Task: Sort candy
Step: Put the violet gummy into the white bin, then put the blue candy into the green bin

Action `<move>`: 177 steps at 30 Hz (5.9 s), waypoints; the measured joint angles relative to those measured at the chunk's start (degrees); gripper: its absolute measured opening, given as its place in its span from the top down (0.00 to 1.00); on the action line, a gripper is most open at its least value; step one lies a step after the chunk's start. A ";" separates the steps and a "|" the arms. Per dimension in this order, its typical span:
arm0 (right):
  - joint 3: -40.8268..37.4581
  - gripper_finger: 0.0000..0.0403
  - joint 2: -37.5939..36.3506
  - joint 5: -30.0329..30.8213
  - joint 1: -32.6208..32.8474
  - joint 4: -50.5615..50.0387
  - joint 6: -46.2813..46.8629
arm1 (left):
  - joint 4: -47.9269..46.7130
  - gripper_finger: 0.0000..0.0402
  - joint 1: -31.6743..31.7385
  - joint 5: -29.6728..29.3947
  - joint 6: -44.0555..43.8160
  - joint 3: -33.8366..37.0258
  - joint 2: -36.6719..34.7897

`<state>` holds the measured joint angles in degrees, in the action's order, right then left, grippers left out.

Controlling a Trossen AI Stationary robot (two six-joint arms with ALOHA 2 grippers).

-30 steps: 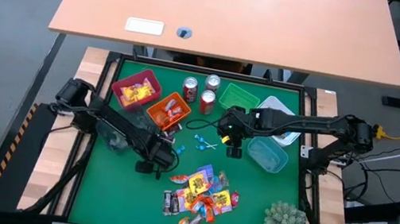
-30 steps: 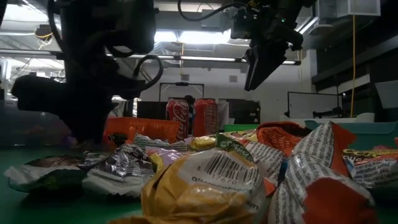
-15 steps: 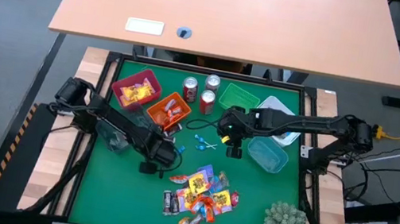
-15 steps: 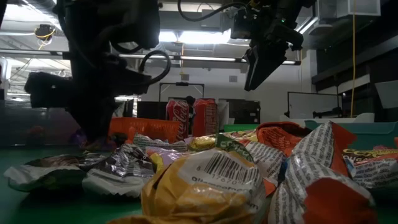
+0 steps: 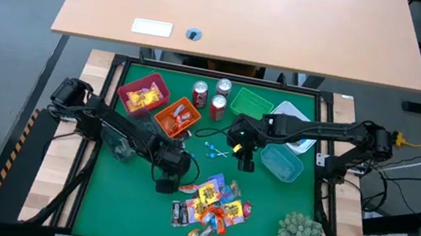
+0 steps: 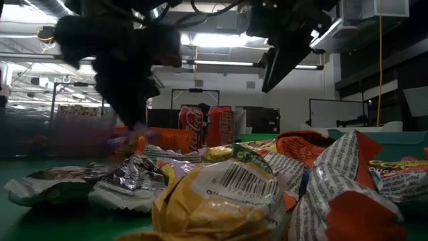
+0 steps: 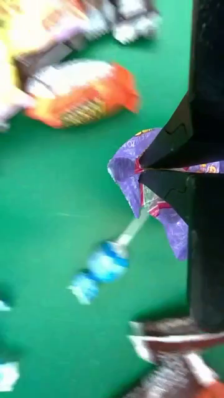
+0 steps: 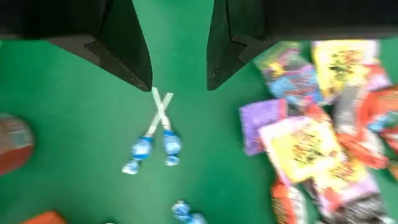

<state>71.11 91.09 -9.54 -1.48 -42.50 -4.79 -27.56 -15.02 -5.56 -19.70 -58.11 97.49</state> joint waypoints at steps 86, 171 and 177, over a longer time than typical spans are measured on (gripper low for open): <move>-1.28 1.00 -15.07 13.34 -16.53 -16.68 8.82 | 9.11 0.74 -0.10 -30.40 -0.06 -0.26 -27.02; -6.43 0.67 4.18 4.59 3.04 20.67 -0.56 | 1.85 0.74 -7.50 -34.03 -9.77 6.10 -30.11; -6.43 0.67 9.67 4.64 3.02 23.17 -3.76 | 1.93 0.74 -7.50 -34.03 -9.79 6.10 -30.10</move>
<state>64.69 100.76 -4.90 1.54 -19.34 -8.54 -25.63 -22.52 -39.59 -29.50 -52.01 67.40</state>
